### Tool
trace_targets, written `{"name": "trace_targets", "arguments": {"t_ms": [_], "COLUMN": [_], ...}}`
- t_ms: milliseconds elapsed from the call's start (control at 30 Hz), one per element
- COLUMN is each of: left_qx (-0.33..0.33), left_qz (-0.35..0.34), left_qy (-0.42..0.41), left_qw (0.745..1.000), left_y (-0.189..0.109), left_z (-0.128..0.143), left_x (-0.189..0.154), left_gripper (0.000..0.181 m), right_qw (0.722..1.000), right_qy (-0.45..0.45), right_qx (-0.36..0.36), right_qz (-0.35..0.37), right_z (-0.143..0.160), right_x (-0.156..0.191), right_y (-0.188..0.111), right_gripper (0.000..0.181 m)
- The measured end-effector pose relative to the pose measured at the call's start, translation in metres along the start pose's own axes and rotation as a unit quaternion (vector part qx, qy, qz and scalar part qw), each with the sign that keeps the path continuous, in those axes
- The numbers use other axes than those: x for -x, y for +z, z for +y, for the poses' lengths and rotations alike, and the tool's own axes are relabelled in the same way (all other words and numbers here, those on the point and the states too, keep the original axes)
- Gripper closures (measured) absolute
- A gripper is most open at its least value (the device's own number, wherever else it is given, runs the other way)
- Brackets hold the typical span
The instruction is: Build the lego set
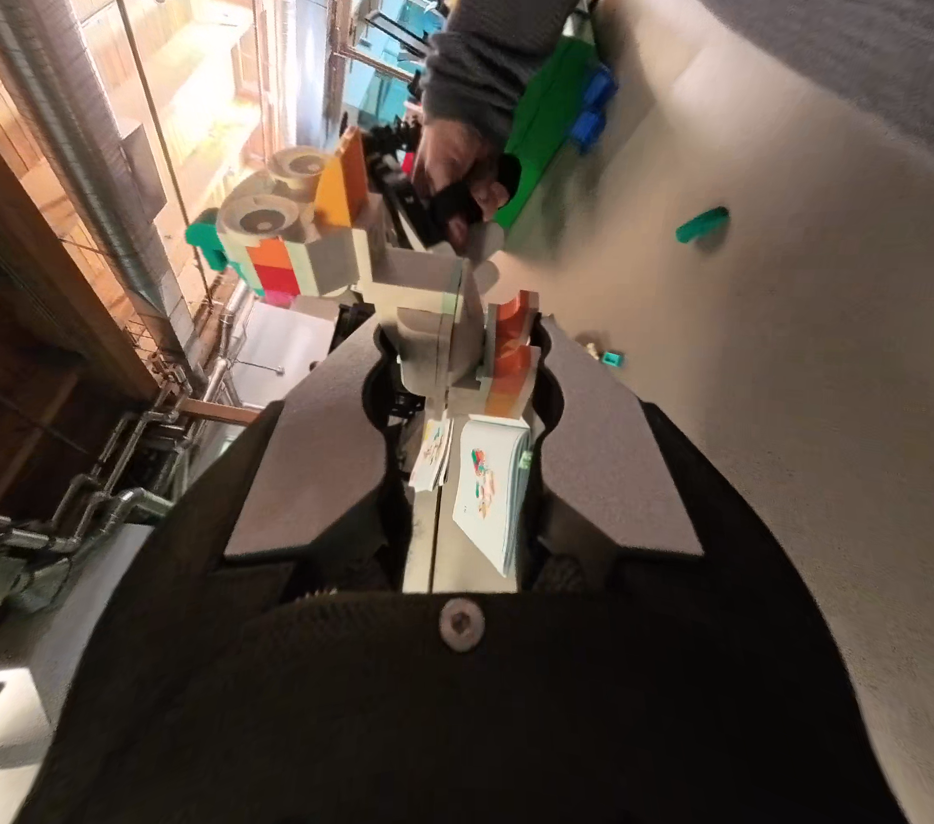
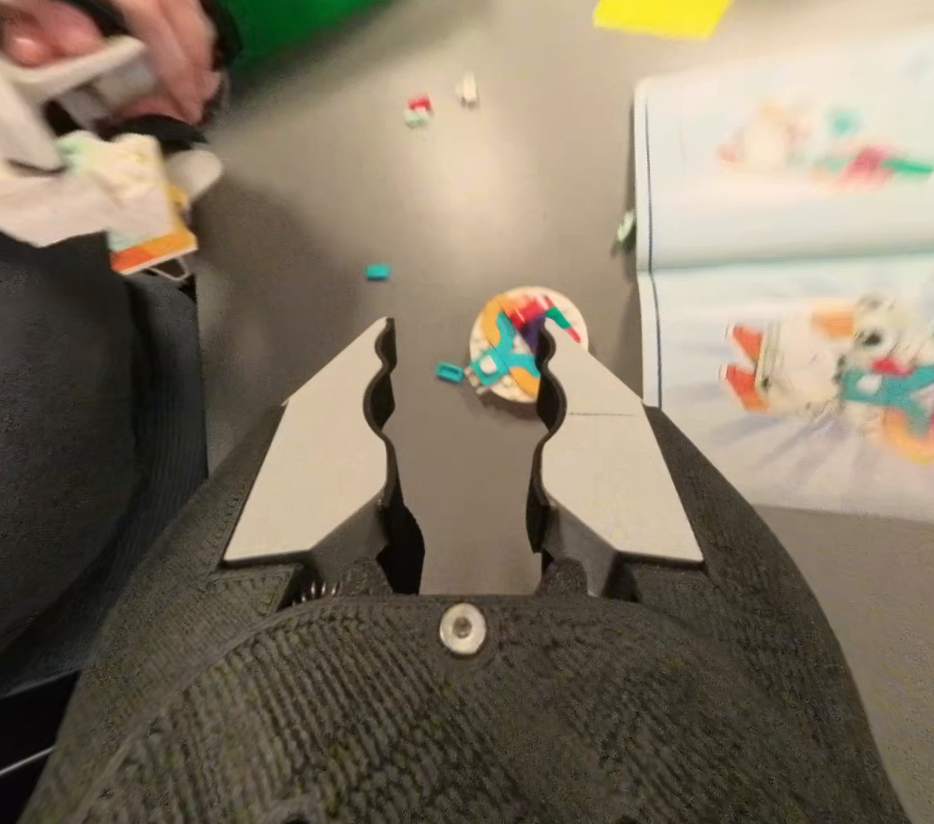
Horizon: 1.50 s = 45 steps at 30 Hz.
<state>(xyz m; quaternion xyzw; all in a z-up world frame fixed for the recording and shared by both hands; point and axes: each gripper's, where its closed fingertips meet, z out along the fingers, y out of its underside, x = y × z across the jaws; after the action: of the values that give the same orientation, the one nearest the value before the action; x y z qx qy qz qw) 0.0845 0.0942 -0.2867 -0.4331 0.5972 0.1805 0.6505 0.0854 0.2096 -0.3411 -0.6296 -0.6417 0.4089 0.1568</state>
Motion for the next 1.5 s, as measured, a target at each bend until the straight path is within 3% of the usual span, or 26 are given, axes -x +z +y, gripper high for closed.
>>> {"name": "trace_targets", "arguments": {"t_ms": [100,267,400,467,700,900,1033,1267,1500], "left_qx": [-0.001,0.001,0.032,0.057,0.132,0.120,0.130,0.171,0.244], "left_qz": [0.020,0.046,0.151,0.179,0.235,0.270,0.301,0.352,0.478], "left_qy": [0.000,-0.030,-0.044,-0.042,0.009,0.054,0.078,0.097,0.134], "left_qw": [1.000,0.998,0.987,0.981,0.963,0.954,0.941,0.915,0.833], "left_y": [0.011,0.019,0.028,0.030,0.045,0.061,0.061,0.038,0.019], "left_z": [0.010,0.030,0.048,0.061,0.112,0.118,0.120,0.124,0.127], "left_x": [-0.018,-0.032,-0.066,-0.069,-0.067,-0.070,-0.071,-0.074,-0.084], "left_gripper": [0.130,0.129,0.129,0.129,0.129,0.129,0.129,0.129,0.129], "right_qw": [0.997,0.992,0.980,0.977,0.957,0.928,0.910,0.912,0.899], "right_qy": [0.046,0.050,-0.015,-0.002,0.236,0.346,0.378,0.376,0.396], "right_qx": [0.059,0.110,0.194,0.214,0.158,0.083,0.056,0.047,0.043], "right_qz": [0.030,0.029,0.038,0.022,-0.052,-0.112,-0.157,-0.156,-0.183], "right_z": [0.028,0.037,0.049,0.049,0.041,0.034,0.030,0.028,0.024], "right_x": [-0.026,-0.035,-0.035,-0.034,-0.035,-0.034,-0.026,-0.022,-0.017], "right_y": [0.016,0.028,0.036,0.034,0.025,0.033,0.039,0.044,0.051], "right_gripper": [0.123,0.111,0.113,0.118,0.130,0.138,0.141,0.142,0.144]}}
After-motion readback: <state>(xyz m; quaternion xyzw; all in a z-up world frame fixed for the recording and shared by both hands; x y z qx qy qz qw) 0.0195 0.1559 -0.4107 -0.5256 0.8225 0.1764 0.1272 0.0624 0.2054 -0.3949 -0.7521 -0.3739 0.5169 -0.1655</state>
